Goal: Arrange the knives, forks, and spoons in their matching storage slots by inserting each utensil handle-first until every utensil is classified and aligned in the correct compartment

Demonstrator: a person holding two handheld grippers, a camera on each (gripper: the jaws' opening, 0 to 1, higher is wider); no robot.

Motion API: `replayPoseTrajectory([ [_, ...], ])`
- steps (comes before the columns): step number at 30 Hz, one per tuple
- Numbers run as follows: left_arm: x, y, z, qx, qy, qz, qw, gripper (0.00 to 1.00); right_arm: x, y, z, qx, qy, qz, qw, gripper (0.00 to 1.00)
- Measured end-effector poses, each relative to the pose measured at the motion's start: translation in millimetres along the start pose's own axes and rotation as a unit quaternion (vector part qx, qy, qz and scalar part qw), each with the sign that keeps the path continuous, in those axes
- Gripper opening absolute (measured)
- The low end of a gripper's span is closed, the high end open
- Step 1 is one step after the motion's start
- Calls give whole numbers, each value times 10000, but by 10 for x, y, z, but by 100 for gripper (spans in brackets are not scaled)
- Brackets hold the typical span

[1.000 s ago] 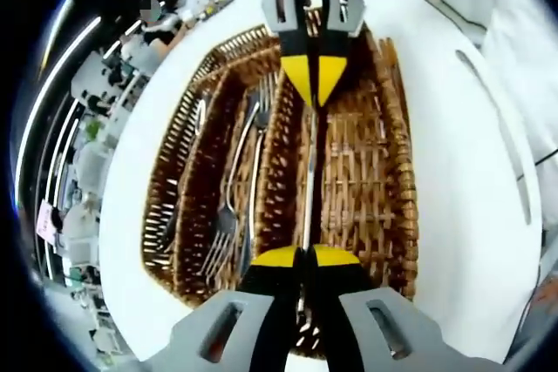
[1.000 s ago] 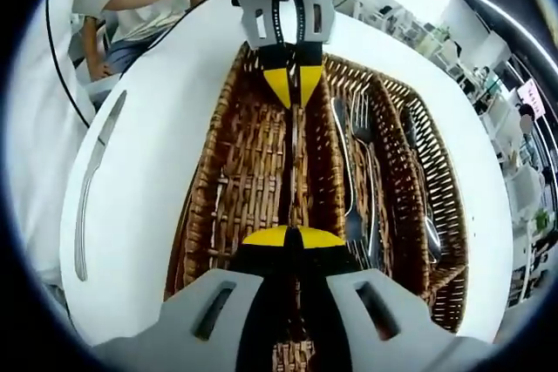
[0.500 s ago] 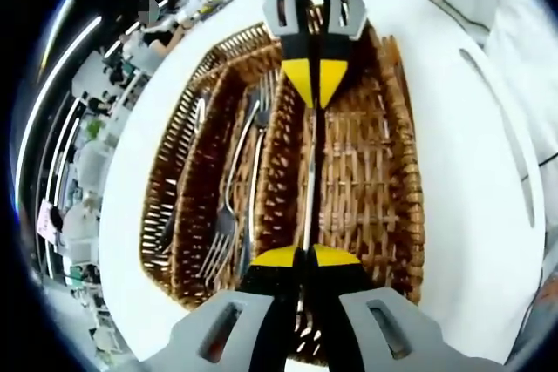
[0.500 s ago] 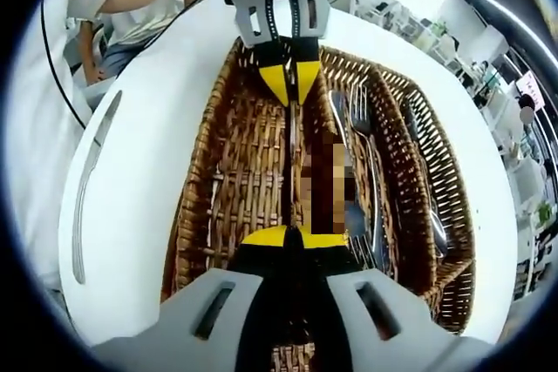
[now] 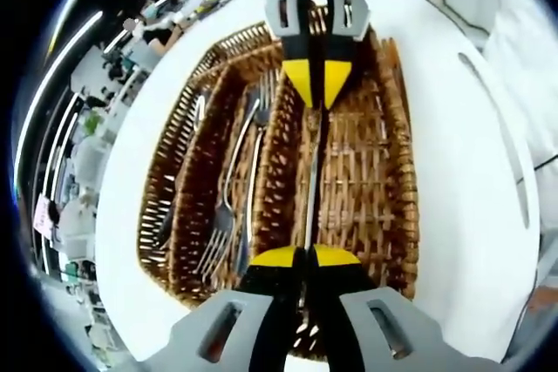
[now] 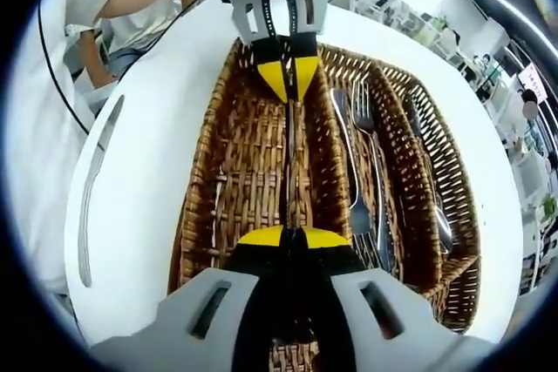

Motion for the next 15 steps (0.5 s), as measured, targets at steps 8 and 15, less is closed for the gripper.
replayPoseTrajectory([
  [8,-25,-21,-13,59,-55,29,10000,5,23,-13,-8,99,41,-22,9999,9],
  [15,-45,-25,-18,116,-100,66,9999,6,40,-26,-21,208,84,-78,9997,10],
])
Point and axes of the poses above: the point that each gripper's makers call its tool centre point, and the gripper's own axes: z roughly forward along the fingers, x roughly to its left, y roughly out of its top, the point moved 2 cm from there along -z, roughly backward along the fingers, and after that the axes turned 2 degrees about z, right-handed, at the moved point
